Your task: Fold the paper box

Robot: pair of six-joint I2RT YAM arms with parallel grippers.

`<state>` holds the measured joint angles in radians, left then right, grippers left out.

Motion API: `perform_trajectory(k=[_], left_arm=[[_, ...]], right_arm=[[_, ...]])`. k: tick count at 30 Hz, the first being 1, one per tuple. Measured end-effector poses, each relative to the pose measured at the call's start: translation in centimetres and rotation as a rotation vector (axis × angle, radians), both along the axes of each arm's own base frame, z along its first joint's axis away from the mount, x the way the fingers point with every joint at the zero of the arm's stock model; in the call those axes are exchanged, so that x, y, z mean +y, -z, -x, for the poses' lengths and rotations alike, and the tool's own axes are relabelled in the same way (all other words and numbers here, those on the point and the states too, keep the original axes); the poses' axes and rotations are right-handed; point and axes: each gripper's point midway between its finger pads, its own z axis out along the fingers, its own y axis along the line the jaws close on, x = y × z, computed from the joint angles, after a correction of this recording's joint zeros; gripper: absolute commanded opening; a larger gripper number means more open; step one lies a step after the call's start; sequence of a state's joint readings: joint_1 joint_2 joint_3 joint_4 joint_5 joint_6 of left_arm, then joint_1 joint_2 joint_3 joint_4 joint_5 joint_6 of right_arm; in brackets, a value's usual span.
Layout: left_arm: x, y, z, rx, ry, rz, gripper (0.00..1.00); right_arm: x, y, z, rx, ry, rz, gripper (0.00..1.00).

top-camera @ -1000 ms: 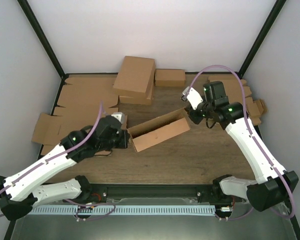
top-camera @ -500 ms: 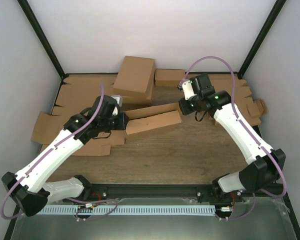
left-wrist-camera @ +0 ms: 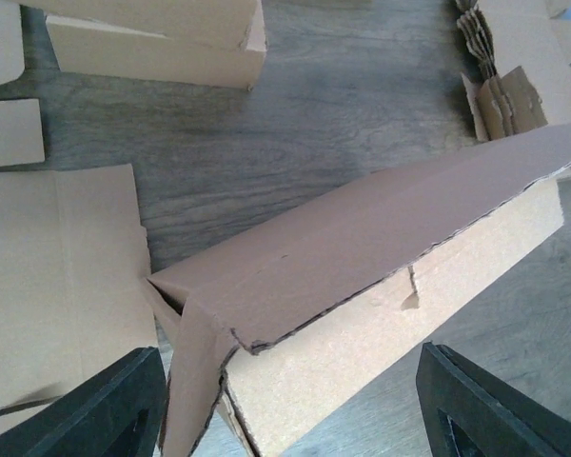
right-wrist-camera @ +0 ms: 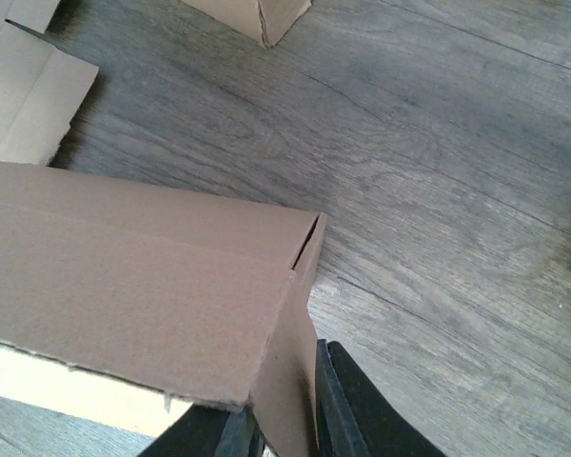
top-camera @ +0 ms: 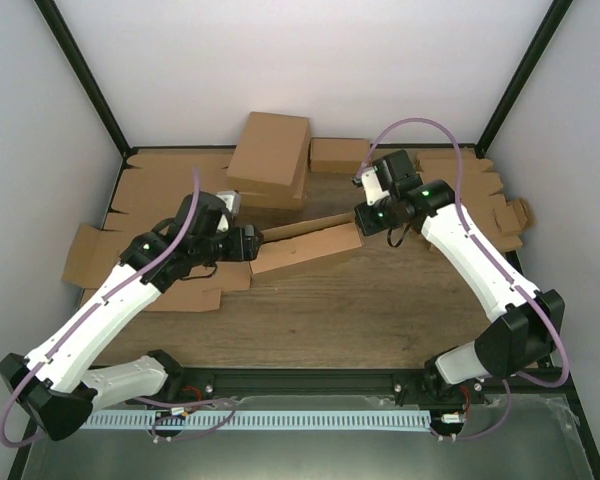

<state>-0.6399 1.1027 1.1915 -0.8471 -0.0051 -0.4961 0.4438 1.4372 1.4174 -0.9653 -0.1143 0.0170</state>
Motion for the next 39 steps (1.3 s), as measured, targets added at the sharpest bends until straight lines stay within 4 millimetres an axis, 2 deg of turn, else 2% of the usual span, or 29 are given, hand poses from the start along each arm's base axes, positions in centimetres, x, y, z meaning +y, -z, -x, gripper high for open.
perform_trajectory(k=[2, 6, 8, 11, 18, 27, 29, 34, 39], left_arm=[[0.1, 0.5, 0.1, 0.010, -0.001, -0.007, 0.74], [0.1, 1.3, 0.3, 0.027, 0.005, -0.015, 0.82], [0.1, 1.7, 0.4, 0.037, 0.010, -0.019, 0.82], [0.1, 2.9, 0.7, 0.060, 0.016, -0.028, 0.81], [-0.2, 5.3, 1.5, 0.113, 0.041, -0.030, 0.87], [0.1, 7.8, 1.2, 0.135, 0.031, -0.026, 0.74], [0.1, 8.2, 0.9, 0.138, 0.028, -0.020, 0.69], [-0.3, 7.9, -0.1, 0.113, 0.030, 0.016, 0.54], [-0.6, 7.9, -1.7, 0.102, 0.032, 0.043, 0.52]], right_arm=[[-0.1, 0.1, 0.0, 0.007, 0.007, 0.003, 0.20], [-0.1, 0.5, 0.2, 0.033, 0.021, 0.004, 0.20], [0.0, 0.5, 0.4, 0.041, 0.022, 0.004, 0.20], [0.3, 0.4, 0.7, 0.048, 0.024, -0.001, 0.19], [0.9, 0.9, 0.8, 0.083, 0.031, -0.010, 0.19], [1.1, 1.0, 0.9, 0.100, 0.043, -0.030, 0.19], [1.1, 1.0, 0.9, 0.103, 0.049, -0.034, 0.19], [1.1, 1.0, 1.2, 0.112, 0.065, -0.046, 0.17], [0.7, 1.0, 1.8, 0.113, 0.077, -0.049, 0.16]])
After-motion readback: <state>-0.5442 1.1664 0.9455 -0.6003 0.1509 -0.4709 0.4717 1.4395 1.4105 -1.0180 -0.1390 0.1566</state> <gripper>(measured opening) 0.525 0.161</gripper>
